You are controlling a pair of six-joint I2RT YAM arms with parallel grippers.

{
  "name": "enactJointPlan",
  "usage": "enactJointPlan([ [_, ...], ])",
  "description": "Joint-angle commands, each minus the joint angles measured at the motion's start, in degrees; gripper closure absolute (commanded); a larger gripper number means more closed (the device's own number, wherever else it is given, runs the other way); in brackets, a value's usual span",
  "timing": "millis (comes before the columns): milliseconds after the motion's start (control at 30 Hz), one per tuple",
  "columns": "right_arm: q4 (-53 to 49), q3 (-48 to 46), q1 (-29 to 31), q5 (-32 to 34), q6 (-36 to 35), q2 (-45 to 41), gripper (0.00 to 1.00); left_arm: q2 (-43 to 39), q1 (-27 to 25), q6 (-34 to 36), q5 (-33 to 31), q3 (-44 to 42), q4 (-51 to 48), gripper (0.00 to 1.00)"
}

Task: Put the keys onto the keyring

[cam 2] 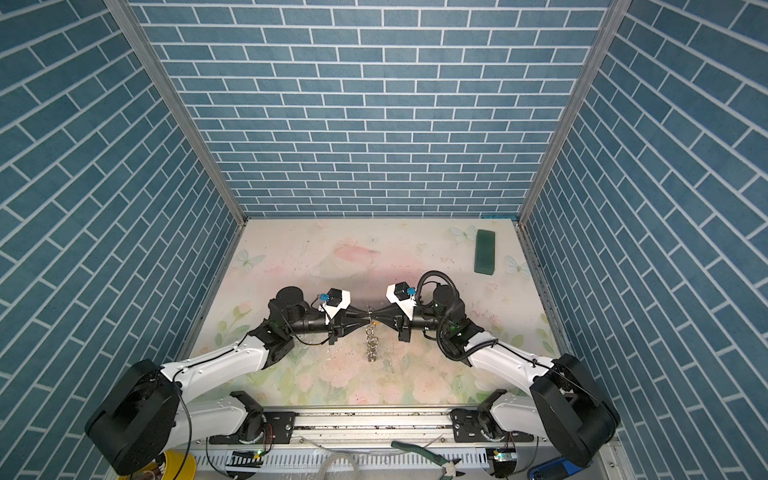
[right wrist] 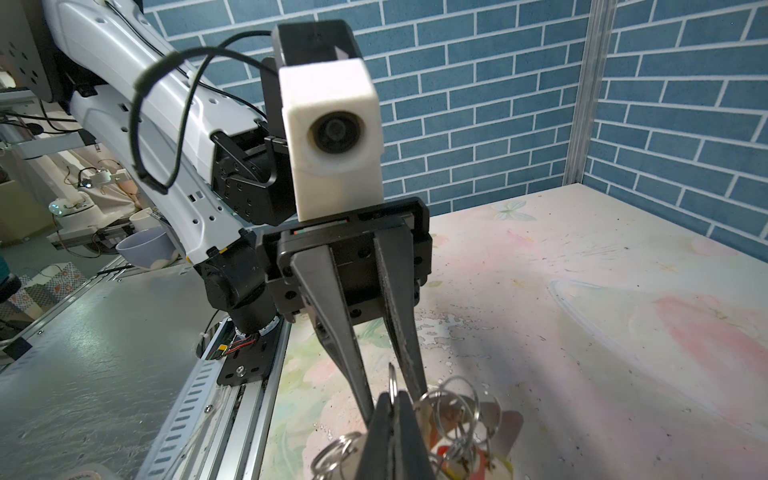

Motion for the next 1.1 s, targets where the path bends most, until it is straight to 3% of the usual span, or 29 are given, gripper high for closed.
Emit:
enactJointPlan([
  [0, 4.0, -0.5, -0.2, -2.0, 1.0, 0.6, 1.00, 0.7, 0.6, -2.5, 2.7, 0.2, 4.2, 0.81],
  [333, 5.3, -0.4, -0.2, -3.5, 1.8, 1.6, 1.00, 1.6, 0.7, -3.8, 3.6, 0.3, 5.9, 0.97],
  [500, 4.4, -0.3, -0.2, -2.7, 1.6, 1.2, 1.00, 1.3, 0.7, -3.0, 2.7, 0.4, 5.1, 1.00],
  [767, -8.1, -1.1, -3.5, 5.7, -2.9, -7.8, 0.74, -0.1, 0.6, 1.1, -0.1, 0.7, 0.1, 1.00],
  [1067, -14.7, -0.6, -3.8, 10.0, -5.0, -9.5, 0.75, -0.6, 0.7, 3.8, -0.1, -0.2, 0.2, 1.00],
])
